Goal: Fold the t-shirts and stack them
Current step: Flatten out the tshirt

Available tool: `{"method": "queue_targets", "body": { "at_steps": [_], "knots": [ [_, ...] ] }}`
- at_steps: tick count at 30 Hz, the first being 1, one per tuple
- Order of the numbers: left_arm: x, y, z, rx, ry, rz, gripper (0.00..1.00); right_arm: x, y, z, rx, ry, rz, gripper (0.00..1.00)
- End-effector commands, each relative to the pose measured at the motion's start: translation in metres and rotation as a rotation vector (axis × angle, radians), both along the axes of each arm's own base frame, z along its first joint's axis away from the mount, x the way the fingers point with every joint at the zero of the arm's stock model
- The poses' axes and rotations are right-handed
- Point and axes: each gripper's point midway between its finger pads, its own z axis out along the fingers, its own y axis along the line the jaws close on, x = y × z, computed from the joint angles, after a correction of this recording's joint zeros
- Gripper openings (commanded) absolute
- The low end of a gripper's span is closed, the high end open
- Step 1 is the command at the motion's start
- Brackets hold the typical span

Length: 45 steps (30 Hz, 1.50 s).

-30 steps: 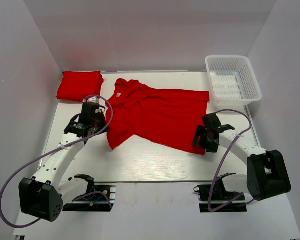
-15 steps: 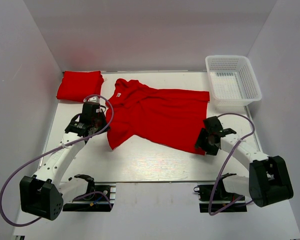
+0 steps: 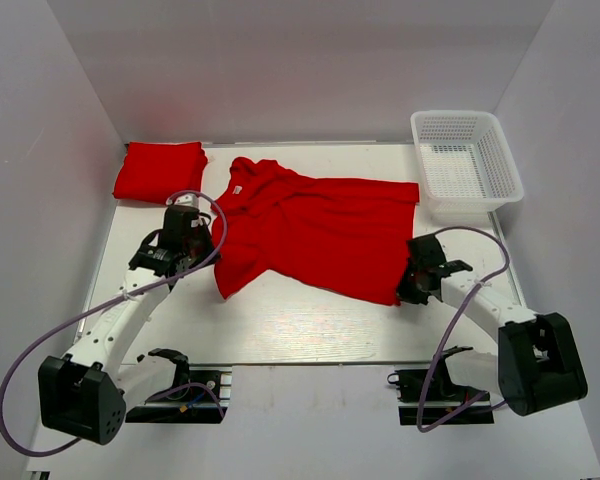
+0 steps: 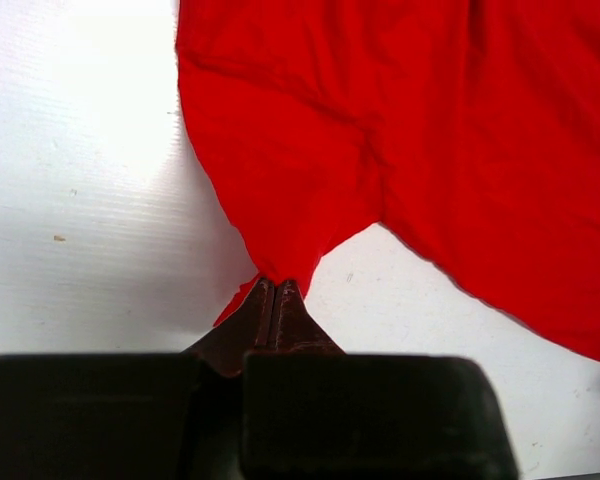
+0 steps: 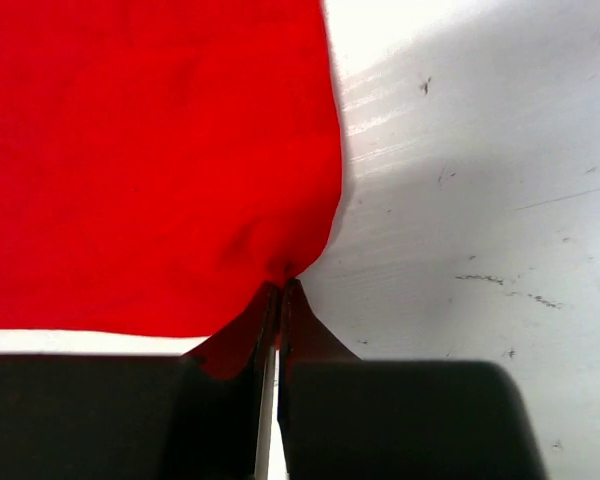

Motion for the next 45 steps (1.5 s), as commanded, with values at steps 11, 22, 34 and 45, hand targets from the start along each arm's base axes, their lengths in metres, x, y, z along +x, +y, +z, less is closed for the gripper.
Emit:
{"method": "queue_targets", "body": {
  "at_steps": [11, 22, 34, 45],
  "knots": [
    [0.038, 0.043, 0.24, 0.095, -0.535, 0.177, 0.0, 0.106, -0.031, 0.3, -0.151, -0.806, -0.054, 0.0],
    [-0.047, 0.082, 0.489, 0.155, -1.112, 0.222, 0.0, 0.031, -0.082, 0.54, -0.27, -1.289, -0.14, 0.0],
    [-0.201, 0.109, 0.597, 0.132, -1.585, 0.203, 0.0, -0.101, -0.099, 0.635, -0.206, -1.67, -0.055, 0.0],
    [0.002, 0.077, 0.517, 0.251, -1.158, 0.244, 0.0, 0.047, -0.077, 0.554, -0.362, -1.335, -0.066, 0.0]
  ]
}}
